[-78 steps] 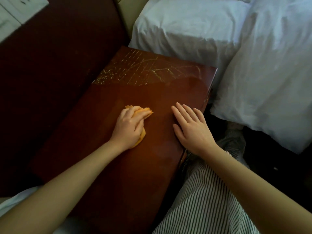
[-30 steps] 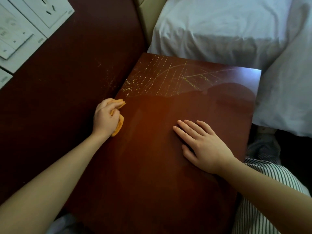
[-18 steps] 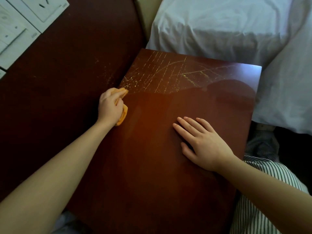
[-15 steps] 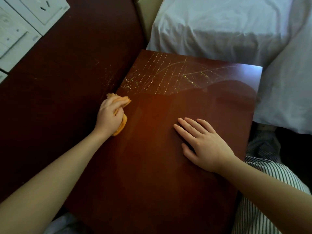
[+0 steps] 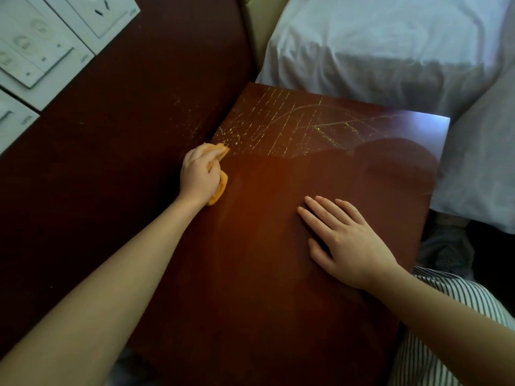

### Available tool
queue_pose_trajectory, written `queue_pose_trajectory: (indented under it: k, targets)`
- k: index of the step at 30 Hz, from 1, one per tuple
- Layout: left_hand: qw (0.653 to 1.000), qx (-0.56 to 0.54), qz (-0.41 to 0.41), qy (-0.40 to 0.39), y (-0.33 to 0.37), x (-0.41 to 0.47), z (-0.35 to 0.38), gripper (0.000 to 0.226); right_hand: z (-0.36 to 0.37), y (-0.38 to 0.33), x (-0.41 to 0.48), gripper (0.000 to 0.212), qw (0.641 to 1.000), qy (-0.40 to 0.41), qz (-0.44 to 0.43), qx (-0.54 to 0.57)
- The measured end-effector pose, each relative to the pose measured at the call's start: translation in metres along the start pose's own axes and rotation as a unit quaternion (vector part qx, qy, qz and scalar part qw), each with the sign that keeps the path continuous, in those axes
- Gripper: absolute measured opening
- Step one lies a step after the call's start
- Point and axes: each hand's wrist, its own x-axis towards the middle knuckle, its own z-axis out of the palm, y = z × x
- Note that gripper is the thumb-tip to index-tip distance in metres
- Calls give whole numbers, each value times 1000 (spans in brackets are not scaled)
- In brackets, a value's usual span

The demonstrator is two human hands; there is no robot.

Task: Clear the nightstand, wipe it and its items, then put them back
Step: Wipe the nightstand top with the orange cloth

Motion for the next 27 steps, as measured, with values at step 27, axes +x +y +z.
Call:
queue_pose_trajectory:
  k: [27]
  targets:
    - [998, 34, -42, 19, -1, -16, -2, 38, -1, -1, -1, 54, 1000, 3, 1, 3]
